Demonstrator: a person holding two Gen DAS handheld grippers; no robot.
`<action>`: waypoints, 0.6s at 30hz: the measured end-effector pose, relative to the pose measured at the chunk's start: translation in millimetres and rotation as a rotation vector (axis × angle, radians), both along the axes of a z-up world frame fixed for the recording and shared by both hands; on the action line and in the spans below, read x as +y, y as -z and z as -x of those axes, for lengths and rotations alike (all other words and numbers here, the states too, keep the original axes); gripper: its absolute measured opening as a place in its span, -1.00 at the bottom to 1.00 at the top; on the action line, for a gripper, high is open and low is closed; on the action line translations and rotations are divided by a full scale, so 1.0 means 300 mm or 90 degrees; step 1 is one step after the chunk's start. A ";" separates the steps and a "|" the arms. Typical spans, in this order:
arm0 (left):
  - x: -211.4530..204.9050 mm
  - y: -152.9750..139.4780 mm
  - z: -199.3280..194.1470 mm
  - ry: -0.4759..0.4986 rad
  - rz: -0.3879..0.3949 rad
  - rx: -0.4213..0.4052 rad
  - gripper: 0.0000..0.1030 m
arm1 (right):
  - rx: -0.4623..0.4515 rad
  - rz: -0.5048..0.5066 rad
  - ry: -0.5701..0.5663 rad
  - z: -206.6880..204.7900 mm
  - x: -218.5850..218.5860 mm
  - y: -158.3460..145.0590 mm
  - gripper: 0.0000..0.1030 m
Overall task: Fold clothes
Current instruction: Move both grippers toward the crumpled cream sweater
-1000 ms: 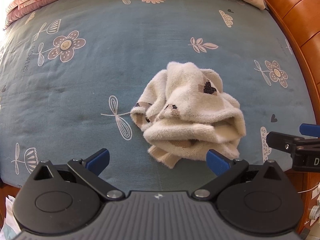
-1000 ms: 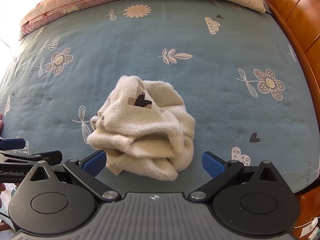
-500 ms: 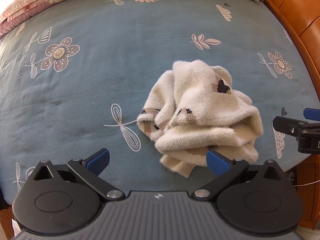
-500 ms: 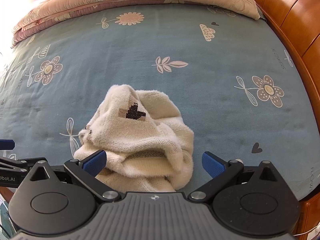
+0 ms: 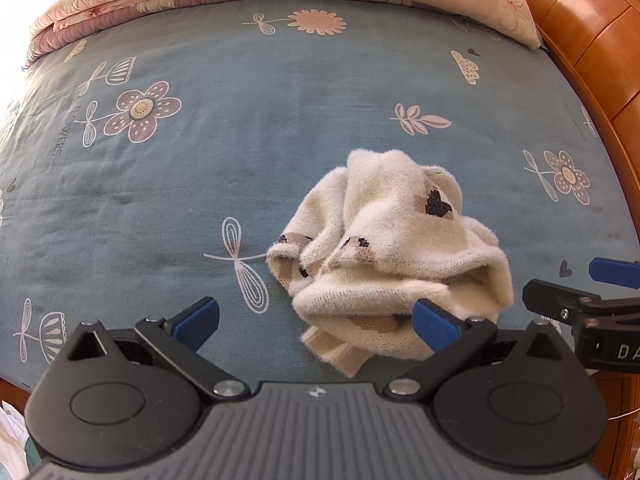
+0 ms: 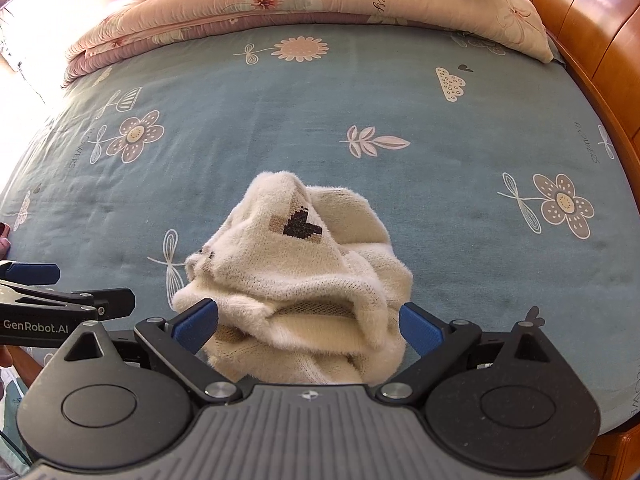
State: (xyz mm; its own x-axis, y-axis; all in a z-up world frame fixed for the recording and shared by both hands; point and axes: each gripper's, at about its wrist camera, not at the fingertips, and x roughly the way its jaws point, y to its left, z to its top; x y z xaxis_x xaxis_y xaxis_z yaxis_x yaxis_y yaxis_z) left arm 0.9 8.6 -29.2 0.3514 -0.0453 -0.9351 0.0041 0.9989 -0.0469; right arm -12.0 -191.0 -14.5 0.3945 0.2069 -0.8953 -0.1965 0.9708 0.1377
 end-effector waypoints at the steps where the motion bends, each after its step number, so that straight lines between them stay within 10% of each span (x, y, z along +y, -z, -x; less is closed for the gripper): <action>1: -0.004 -0.005 0.007 -0.011 0.000 0.002 0.98 | 0.004 -0.004 0.000 0.000 -0.008 0.000 0.92; 18: -0.040 -0.044 0.046 -0.011 -0.042 0.014 0.97 | 0.004 -0.013 -0.009 0.022 -0.050 -0.032 0.92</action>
State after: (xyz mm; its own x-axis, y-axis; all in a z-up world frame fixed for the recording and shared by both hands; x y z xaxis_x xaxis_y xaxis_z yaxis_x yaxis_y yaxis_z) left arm -12.9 -3.5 -16.1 0.3308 0.0225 -0.9434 -0.0139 0.9997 0.0190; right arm -18.6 -206.1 -4.8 0.3859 0.2305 -0.8933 -0.2099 0.9648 0.1583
